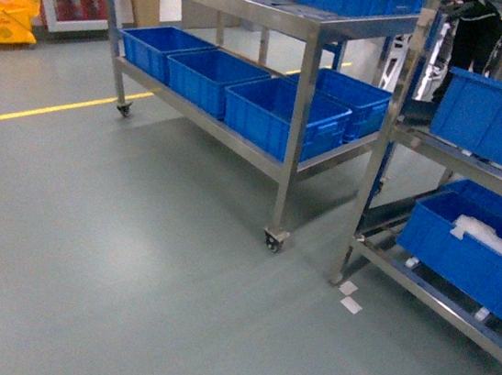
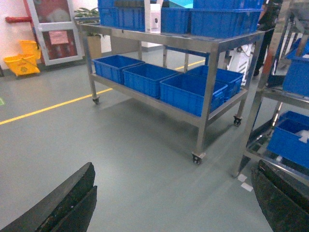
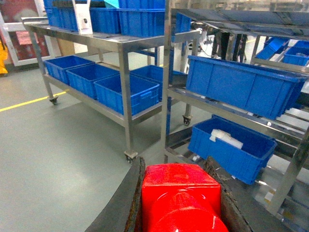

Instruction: Pick red block from blue box to shelf

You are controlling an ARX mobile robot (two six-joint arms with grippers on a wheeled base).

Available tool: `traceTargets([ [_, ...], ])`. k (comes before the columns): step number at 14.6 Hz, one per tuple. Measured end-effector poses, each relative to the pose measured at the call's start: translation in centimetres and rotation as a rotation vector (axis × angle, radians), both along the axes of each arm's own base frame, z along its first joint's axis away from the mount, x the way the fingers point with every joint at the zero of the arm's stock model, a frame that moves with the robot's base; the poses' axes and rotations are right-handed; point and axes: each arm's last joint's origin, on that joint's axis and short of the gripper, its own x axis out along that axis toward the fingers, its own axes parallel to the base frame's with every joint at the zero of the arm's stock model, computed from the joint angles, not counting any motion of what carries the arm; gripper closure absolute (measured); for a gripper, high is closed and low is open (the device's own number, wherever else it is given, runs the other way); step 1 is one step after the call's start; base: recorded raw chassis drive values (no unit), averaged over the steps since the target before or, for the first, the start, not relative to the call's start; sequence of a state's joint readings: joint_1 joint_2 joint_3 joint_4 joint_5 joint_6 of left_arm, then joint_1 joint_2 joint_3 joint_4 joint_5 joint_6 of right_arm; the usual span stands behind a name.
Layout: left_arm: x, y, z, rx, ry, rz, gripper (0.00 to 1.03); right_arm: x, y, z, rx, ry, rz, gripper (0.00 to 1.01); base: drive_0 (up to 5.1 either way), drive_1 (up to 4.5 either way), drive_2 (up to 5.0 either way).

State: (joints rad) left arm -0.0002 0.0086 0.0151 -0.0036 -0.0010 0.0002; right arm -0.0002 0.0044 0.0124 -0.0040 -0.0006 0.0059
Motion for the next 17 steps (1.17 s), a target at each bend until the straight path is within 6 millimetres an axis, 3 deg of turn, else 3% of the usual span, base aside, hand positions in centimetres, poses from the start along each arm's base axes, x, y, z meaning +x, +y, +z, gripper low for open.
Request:
traceTargets([
  [17, 0.00, 0.00, 0.00, 0.000, 0.000, 0.000, 0.05, 0.00, 0.00, 0.00, 0.000, 0.000, 0.000, 0.73, -1.5, -1.50, -1.5],
])
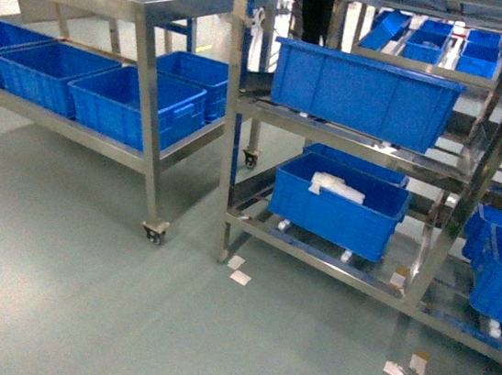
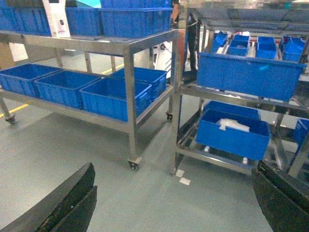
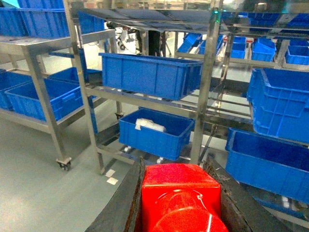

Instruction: Pick red block from blue box to shelf

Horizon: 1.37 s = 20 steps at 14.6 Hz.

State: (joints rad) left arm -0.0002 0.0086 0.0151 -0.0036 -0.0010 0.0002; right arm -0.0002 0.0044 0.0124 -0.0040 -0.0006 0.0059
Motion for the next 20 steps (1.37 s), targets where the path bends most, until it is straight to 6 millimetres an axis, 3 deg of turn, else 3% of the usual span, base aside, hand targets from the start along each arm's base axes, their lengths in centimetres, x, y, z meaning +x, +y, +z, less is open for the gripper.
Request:
traceTargets([
  [20, 0.00, 0.00, 0.00, 0.000, 0.000, 0.000, 0.05, 0.00, 0.00, 0.00, 0.000, 0.000, 0.000, 0.73, -1.5, -1.54, -1.5],
])
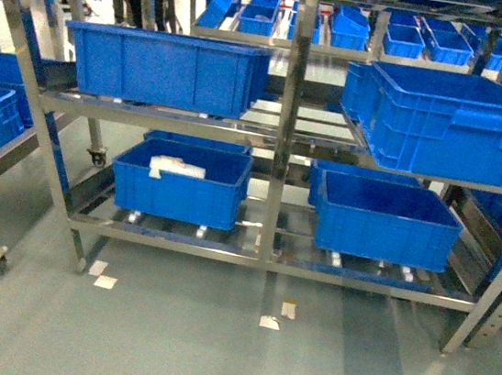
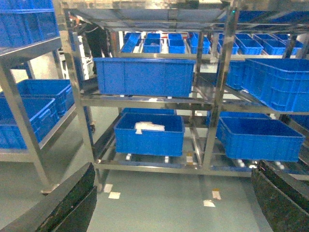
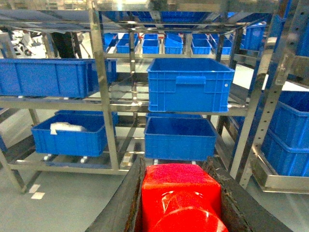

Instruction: Pick red block from blue box to shelf

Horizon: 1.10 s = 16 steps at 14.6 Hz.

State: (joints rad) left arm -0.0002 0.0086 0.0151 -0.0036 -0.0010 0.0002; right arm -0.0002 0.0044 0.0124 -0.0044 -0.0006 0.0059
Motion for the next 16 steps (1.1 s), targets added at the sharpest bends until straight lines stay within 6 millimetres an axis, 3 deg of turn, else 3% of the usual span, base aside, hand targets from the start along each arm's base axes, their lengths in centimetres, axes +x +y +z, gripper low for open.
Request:
traceTargets([
  [16, 0.00, -0.01, 0.00, 0.000, 0.000, -0.001, 0.05, 0.00, 0.00, 0.00, 0.000, 0.000, 0.000, 0.73, -1.1, -1.13, -1.1],
])
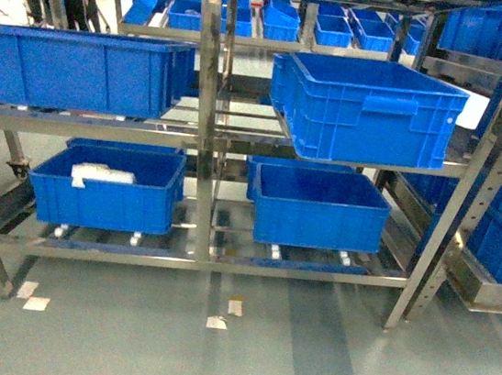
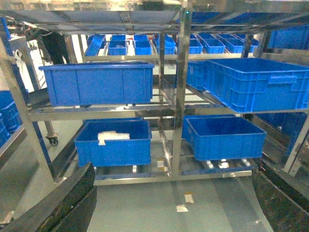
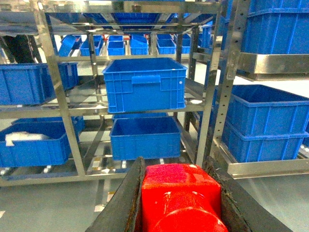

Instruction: Pick red block from blue box to shelf

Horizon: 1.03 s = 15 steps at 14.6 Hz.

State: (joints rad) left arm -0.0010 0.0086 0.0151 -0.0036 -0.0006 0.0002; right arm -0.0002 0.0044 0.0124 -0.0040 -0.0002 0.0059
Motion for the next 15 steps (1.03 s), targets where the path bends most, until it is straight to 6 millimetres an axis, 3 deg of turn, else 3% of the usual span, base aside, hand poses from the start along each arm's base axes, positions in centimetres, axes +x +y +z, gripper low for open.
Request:
traceTargets([
  [15, 0.00, 0.01, 0.00, 0.000, 0.000, 0.001, 0.05, 0.00, 0.00, -0.01, 0.000, 0.001, 0.000, 0.73, 0.1, 3.96, -3.8],
])
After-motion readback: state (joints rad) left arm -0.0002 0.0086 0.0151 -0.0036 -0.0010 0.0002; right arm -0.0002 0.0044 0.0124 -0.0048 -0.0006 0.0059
